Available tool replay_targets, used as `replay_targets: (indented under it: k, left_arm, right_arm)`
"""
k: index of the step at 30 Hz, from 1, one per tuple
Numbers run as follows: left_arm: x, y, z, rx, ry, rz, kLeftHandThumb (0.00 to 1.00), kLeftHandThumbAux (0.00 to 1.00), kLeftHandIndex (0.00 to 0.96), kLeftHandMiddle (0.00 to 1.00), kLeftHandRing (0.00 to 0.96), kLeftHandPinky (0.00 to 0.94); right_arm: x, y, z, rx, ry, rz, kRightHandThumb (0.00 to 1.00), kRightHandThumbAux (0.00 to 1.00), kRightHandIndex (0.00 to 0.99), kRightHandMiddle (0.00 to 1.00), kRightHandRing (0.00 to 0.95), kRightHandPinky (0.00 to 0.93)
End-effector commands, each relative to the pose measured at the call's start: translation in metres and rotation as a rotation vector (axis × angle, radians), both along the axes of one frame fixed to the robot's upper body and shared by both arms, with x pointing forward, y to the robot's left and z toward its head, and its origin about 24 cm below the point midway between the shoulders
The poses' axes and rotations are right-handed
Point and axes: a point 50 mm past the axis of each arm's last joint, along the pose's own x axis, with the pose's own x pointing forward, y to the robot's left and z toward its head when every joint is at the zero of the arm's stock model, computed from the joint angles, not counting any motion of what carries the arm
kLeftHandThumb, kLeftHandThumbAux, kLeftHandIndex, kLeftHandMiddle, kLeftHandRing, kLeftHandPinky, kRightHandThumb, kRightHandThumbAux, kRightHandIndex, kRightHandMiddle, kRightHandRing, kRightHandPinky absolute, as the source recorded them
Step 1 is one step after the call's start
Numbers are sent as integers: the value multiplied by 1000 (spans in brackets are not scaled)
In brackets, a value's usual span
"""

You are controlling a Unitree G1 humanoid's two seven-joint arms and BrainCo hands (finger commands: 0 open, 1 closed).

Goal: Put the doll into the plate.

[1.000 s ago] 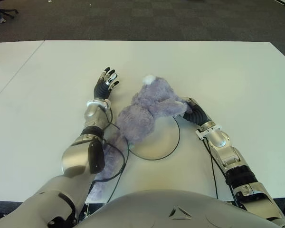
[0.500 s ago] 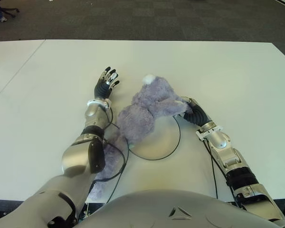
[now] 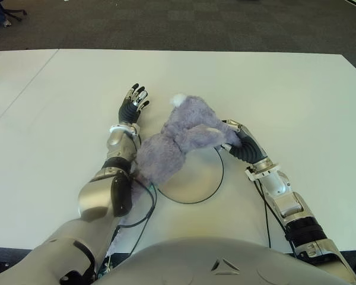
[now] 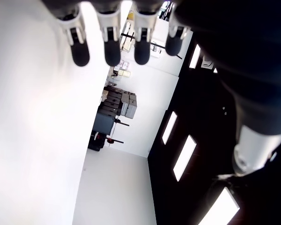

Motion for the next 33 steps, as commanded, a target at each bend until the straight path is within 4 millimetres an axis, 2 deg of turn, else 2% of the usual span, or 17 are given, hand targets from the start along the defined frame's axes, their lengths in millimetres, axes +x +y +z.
replay_targets:
  k: [1,25,30,33]
  left_arm:
    - [-91,-18,-98,-146,477,8,0,630,75,114,114,158]
    - [-91,-18,-98,-161,480,10,0,644,68,103,99,138]
    - [-91,-19,-98,-163,480,11,0,638,68,100,98,155]
    - [-92,-19,-98,-168,480,13,0,641,76,109,108,164]
  right_arm:
    - [-58,3,-72,20,323,-41,697,727,436,862,859,837]
    - [-55,2,-71,36,333,-81,696,727,436,862,862,838]
    - [-55,2,-71,35,332,-82,697,727,436,868,865,857]
    - [-55,2,-72,29,338,-80,697,727,436,868,864,837]
